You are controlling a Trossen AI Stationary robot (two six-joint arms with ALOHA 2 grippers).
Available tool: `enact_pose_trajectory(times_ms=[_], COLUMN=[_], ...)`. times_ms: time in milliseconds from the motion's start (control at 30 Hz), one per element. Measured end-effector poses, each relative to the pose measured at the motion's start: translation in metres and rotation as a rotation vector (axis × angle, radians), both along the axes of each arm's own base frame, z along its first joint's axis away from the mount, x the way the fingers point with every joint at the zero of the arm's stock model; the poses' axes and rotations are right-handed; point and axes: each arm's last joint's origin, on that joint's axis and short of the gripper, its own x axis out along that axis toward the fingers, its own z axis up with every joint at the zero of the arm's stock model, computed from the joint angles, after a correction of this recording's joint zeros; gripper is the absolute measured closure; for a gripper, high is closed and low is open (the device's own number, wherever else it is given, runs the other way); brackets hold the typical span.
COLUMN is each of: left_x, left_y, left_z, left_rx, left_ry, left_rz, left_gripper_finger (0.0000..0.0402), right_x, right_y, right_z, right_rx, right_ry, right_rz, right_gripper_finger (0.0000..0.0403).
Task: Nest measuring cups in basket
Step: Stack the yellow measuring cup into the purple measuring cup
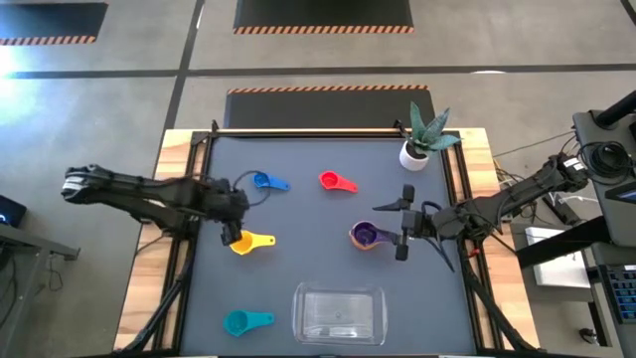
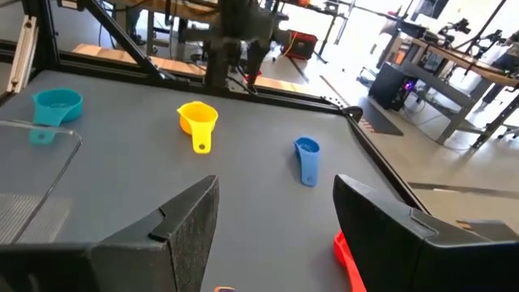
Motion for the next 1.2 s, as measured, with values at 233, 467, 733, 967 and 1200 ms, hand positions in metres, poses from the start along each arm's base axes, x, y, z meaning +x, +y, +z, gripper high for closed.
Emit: enact_pose_trajectory(times_ms=[233, 467, 733, 967, 1200], left_x=[0.007, 0.025, 0.042, 0.067, 0.1], left_y=[-0.004, -0.006, -0.009, -0.01, -0.006], left_z=[-0.045, -0.061, -0.076, -0.035, 0.036], left_rx=[-0.103, -0.132, -0.144, -0.096, -0.048], left_ry=[0.171, 0.153, 0.279, 0.273, 0.03], left_rz=[-0.021, 0.01, -0.005, -0.07, -0.163], left_gripper_finger=[0.0182, 0.0229, 0.0385, 0.04, 0.0401], right_x=[0.0, 0.0, 0.0, -0.002, -0.012], right_y=[0.0, 0.0, 0.0, 0.006, 0.015], right_z=[0.0, 0.0, 0.002, 0.003, 0.016], right_rx=[0.02, 0.038, 0.1, 0.118, 0.126], right_ry=[-0.002, -0.01, -0.026, -0.026, -0.074], right_rz=[0.001, 0.0, -0.01, 0.014, 0.081], right_gripper_finger=[0.017, 0.017, 0.017, 0.017, 0.017])
